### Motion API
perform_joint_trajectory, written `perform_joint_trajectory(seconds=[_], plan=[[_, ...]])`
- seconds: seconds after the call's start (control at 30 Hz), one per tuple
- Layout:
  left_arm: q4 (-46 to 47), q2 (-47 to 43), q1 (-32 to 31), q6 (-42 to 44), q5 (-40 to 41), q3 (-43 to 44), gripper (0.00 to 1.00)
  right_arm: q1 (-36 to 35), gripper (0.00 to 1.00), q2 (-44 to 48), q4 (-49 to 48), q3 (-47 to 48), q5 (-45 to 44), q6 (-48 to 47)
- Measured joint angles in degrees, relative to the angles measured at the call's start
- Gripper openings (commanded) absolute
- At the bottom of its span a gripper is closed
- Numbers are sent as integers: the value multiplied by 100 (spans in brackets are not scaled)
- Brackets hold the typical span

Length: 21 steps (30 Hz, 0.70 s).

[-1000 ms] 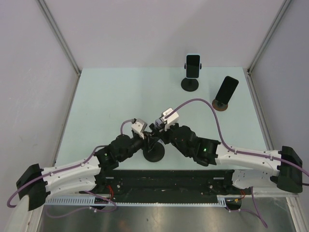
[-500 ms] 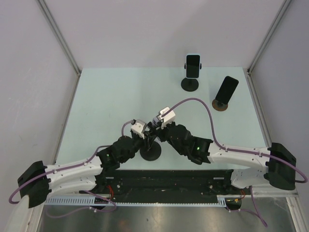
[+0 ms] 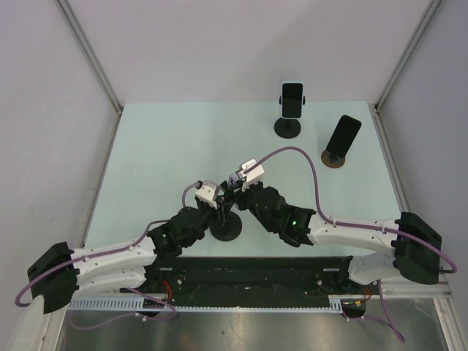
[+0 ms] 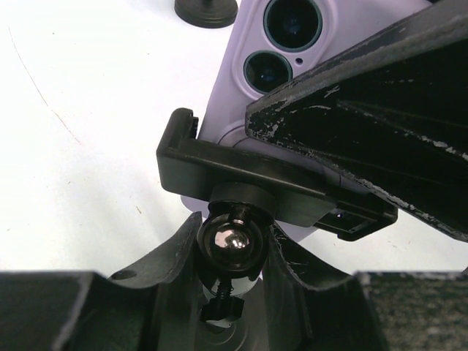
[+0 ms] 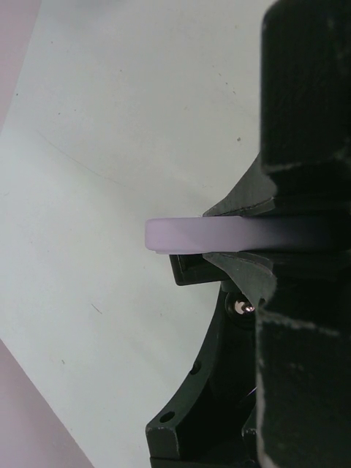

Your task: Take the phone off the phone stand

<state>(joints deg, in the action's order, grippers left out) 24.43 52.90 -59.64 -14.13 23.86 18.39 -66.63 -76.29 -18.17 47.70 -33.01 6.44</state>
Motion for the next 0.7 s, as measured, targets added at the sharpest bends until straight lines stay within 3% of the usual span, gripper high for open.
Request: perform_joint_trajectory(seconds=[0.7], plan=[[-92,-256,-144,-544,442,-157,0,37,0,-15,33,13,-160,452]])
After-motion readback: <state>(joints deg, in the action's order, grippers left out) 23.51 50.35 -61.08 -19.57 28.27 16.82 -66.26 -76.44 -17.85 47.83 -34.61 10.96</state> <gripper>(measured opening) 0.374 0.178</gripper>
